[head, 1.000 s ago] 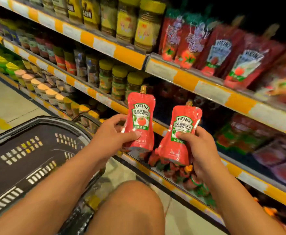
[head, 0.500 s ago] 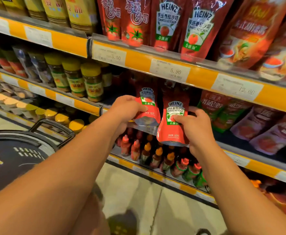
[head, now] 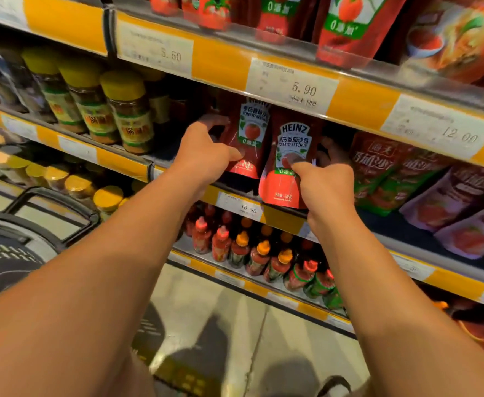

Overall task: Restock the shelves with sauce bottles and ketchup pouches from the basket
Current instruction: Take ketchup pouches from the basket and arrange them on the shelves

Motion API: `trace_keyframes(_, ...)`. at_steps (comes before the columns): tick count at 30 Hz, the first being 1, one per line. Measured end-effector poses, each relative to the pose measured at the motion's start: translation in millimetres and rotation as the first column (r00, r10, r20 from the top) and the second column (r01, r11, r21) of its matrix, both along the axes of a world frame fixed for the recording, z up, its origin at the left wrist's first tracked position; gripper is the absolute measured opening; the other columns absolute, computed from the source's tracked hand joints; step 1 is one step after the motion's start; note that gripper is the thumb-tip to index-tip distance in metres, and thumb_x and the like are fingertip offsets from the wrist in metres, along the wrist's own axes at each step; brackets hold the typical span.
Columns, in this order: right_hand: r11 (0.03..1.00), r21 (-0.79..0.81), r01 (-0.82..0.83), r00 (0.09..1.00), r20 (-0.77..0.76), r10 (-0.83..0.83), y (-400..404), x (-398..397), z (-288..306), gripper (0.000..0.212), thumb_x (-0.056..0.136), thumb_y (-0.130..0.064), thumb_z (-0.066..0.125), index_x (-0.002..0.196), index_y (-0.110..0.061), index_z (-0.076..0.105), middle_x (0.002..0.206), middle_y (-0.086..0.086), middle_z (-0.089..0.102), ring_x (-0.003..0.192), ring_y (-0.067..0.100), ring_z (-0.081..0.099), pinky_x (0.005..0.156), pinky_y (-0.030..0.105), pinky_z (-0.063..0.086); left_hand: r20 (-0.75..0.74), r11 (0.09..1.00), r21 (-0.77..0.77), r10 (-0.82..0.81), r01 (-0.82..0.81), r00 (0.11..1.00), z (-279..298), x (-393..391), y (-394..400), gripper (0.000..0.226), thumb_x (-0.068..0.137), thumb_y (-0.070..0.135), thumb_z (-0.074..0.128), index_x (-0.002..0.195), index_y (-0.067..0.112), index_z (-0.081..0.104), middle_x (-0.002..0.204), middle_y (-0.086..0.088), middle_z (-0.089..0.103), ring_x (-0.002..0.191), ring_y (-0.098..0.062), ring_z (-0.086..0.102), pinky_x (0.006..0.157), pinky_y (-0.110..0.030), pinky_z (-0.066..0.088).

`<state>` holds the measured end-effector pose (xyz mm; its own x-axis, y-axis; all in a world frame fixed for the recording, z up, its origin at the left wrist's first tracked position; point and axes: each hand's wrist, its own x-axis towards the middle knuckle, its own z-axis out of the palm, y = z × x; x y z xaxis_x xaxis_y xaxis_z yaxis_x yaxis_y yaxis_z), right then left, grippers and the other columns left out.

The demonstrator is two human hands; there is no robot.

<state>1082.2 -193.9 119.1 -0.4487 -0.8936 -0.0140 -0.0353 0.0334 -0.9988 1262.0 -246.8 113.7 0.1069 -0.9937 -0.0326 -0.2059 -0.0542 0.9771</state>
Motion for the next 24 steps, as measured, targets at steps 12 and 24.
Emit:
trace_keyframes(12, 0.987, -0.156, 0.043, 0.999, -0.015, -0.046, -21.4, 4.7, -22.8, 0.045, 0.084, 0.005, 0.079, 0.118, -0.018, 0.061, 0.113, -0.001, 0.074, 0.102, 0.011, 0.073, 0.088, 0.035, 0.062, -0.059, 0.987, -0.150, -0.071, 0.062, 0.996, -29.9, -9.5, -27.8, 0.058, 0.075, -0.011, 0.082, 0.099, 0.033, 0.052, 0.113, -0.004, 0.067, 0.103, -0.016, 0.068, 0.080, -0.031, 0.062)
trace_keyframes(24, 0.994, -0.051, 0.096, 0.950, -0.294, -0.106, -18.6, -9.6, -30.1, 0.061, 0.092, -0.008, 0.077, 0.147, -0.016, 0.052, 0.133, 0.000, 0.066, 0.122, 0.018, 0.063, 0.104, 0.038, 0.053, 0.091, 0.985, -0.119, -0.116, 0.127, 0.989, -39.8, -14.9, -37.3, 0.045, 0.080, -0.001, 0.081, 0.106, 0.026, 0.056, 0.117, -0.008, 0.070, 0.102, -0.021, 0.070, 0.082, -0.033, 0.060)
